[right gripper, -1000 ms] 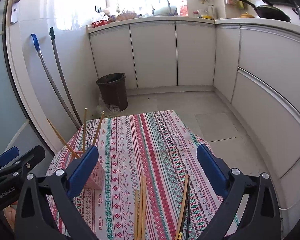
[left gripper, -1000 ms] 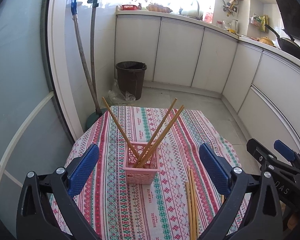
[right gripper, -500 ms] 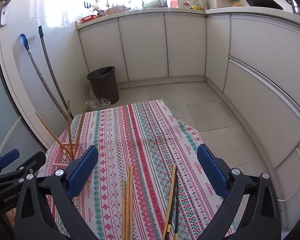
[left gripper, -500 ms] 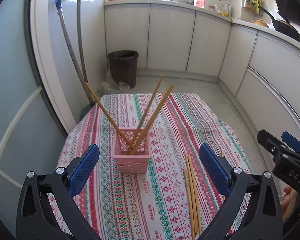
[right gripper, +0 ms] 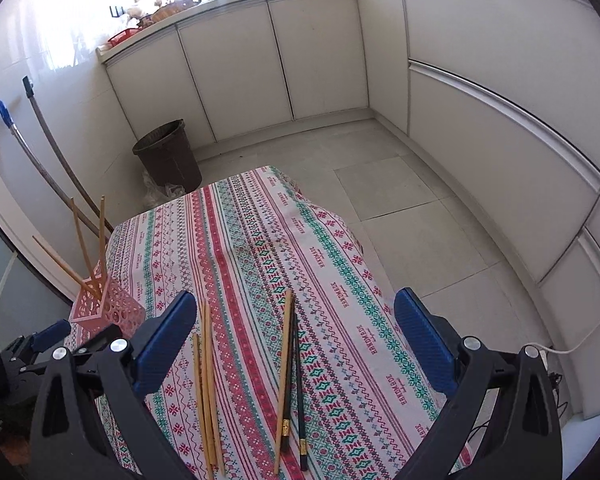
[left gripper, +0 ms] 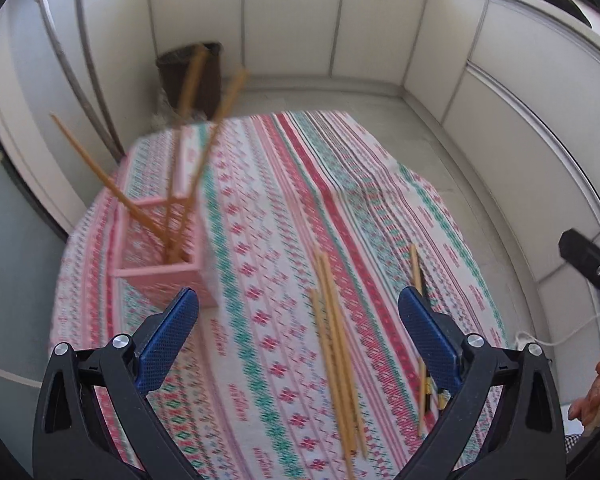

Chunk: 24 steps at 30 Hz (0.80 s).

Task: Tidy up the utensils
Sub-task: 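Move the left tool to the remaining chopsticks and grasp one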

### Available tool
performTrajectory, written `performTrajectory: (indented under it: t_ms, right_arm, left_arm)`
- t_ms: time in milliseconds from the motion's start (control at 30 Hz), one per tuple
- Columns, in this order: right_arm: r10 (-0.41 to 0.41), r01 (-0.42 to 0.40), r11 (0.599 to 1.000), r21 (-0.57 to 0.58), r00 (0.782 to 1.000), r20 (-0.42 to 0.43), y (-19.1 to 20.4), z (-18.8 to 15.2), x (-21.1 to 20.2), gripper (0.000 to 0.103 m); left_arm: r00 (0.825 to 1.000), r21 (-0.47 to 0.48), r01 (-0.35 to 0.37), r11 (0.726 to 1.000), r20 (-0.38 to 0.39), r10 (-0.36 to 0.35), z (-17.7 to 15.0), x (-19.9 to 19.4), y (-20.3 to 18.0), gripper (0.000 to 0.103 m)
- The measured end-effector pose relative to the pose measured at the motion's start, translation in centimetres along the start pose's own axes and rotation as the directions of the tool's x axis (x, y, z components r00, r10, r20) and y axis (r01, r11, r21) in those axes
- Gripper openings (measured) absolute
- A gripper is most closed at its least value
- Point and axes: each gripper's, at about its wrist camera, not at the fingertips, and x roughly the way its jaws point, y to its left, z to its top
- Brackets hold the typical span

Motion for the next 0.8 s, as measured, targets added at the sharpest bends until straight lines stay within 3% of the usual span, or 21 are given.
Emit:
performTrajectory:
  t_ms: [200, 267, 333, 400, 633, 800]
  right_arm:
    - [0.029, -0.021, 0.988, 0.151, 0.999, -0.047, -4.1, 0.6, 0.3, 0.096]
    - [0.026, -0.015, 0.983, 0.184, 0.998, -0.054, -5.1, 0.8, 0.6, 0.096]
    - [0.025, -0.011, 0.977, 0.215, 0.998, -0.061, -6.1, 0.8, 0.9, 0.096]
    - [0.033, -0.015, 0.971, 0.241, 0.997, -0.072, -7.0, 0.9, 1.2, 0.096]
    - [0.070, -0.030, 0.948, 0.317, 0.991, -0.115, -9.1, 1.2, 2.6, 0.096]
    - [0.104, -0.045, 0.931, 0.363, 0.984, -0.144, -9.8, 1.1, 3.5, 0.096]
  left_arm:
    - [0.984, 0.039, 0.097, 0.995, -0.153, -0.090, 0.4, 5.7, -5.0, 0.095]
    - [0.980, 0.063, 0.109, 0.992, -0.176, -0.096, 0.8, 7.5, -6.8, 0.088]
    - [0.974, 0.079, 0.105, 0.991, -0.208, -0.087, 1.2, 9.5, -8.4, 0.072]
    - [0.965, 0.073, 0.112, 0.991, -0.246, -0.091, 1.8, 11.5, -9.5, 0.068]
    - [0.956, 0.076, 0.068, 0.995, -0.289, -0.044, 3.9, 15.4, -11.0, 0.046]
    - [0.944, 0.061, 0.069, 0.996, -0.326, -0.046, 4.4, 17.3, -11.1, 0.039]
